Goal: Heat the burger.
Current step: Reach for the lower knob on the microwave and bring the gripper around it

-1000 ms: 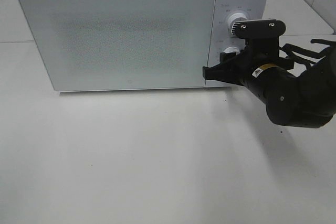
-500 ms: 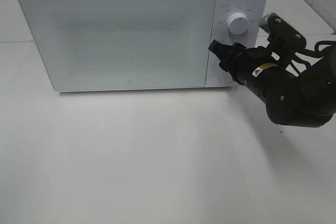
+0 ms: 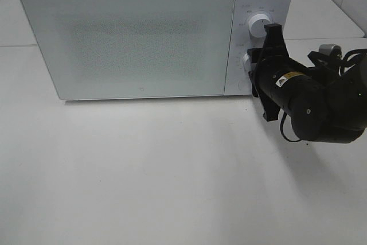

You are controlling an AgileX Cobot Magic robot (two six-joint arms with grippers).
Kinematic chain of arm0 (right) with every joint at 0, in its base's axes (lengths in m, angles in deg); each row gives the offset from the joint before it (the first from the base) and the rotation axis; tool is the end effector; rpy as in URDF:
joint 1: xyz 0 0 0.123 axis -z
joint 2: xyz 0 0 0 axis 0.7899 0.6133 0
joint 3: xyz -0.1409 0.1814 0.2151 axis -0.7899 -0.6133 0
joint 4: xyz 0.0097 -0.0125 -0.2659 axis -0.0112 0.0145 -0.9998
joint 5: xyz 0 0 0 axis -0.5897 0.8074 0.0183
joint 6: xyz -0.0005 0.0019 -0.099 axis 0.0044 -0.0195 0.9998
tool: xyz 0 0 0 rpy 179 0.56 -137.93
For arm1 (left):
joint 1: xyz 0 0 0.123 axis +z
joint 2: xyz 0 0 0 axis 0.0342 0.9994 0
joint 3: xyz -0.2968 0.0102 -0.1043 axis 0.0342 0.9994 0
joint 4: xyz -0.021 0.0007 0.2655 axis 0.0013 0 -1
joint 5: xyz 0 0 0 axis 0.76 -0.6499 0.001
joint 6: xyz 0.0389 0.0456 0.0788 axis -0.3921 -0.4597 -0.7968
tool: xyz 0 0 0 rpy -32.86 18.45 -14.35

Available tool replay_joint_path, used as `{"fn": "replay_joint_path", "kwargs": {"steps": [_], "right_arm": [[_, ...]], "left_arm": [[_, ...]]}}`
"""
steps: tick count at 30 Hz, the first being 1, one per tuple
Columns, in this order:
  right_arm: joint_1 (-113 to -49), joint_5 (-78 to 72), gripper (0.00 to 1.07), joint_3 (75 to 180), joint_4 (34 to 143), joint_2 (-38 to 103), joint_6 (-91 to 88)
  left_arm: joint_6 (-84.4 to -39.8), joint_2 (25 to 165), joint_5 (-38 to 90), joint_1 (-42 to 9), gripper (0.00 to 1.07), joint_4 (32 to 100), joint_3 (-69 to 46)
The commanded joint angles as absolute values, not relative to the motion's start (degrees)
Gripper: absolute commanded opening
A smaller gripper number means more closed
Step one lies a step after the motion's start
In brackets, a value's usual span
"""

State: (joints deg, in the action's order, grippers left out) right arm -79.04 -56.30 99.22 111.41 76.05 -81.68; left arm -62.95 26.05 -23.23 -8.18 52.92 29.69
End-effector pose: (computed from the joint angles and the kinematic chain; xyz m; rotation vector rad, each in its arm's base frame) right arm 0.3390 0.1353 0.1379 1.2118 1.5173 1.1165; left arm -0.0163 0.0007 0.2829 0.2620 2.0105 -0.0918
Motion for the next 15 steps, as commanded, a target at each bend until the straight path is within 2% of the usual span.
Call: {"fn": "replay_joint_path", "kwargs": {"steps": [1,4,5,6,7,8,9,10,11,12,14,15], "right_arm": [[-78.64,-62.71,0.01,101.05,111.01,75.48,-83.86],[-78.64,-62.08,0.07,101.05,111.01,75.48,-83.86],[-78.64,-62.03,0.11,101.05,110.95,75.48,-83.86],[-78.64,-62.20,0.20,101.05,110.03,75.48,-83.86],[-78.64,-62.20,0.20,101.05,110.03,75.48,-83.86],[-78.64,-62.37,0.32,101.05,109.74,75.48,-83.80],[-78.64,-62.37,0.32,101.05,109.74,75.48,-83.80],[-78.64,-62.37,0.40,101.00,109.63,75.48,-83.63],[-78.64,-62.25,0.53,100.88,109.57,75.48,-83.34],[-78.64,-62.25,0.53,100.88,109.57,75.48,-83.34],[-78.64,-60.08,0.66,100.88,109.40,75.25,-82.43],[-78.64,-60.08,0.66,100.88,109.40,75.25,-82.43]], "left_arm": [[-63.01,24.91,-22.43,-8.12,0.00,53.09,29.80],[-63.01,24.91,-22.43,-8.12,0.00,53.09,29.80],[-63.01,24.91,-22.43,-8.12,0.00,53.09,29.80],[-63.01,24.91,-22.43,-8.12,0.00,53.09,29.80],[-63.01,24.91,-22.43,-8.12,0.00,53.09,29.80],[-63.01,24.91,-22.43,-8.12,0.00,53.09,29.80],[-63.01,24.91,-22.43,-8.12,0.00,53.09,29.80],[-63.01,24.91,-22.43,-8.12,0.00,53.09,29.80],[-63.01,24.91,-22.43,-8.12,0.00,53.09,29.80],[-63.01,24.91,-22.43,-8.12,0.00,53.09,29.80],[-63.01,24.91,-22.43,-8.12,0.00,53.09,29.80],[-63.01,24.91,-22.43,-8.12,0.00,53.09,29.80]]}}
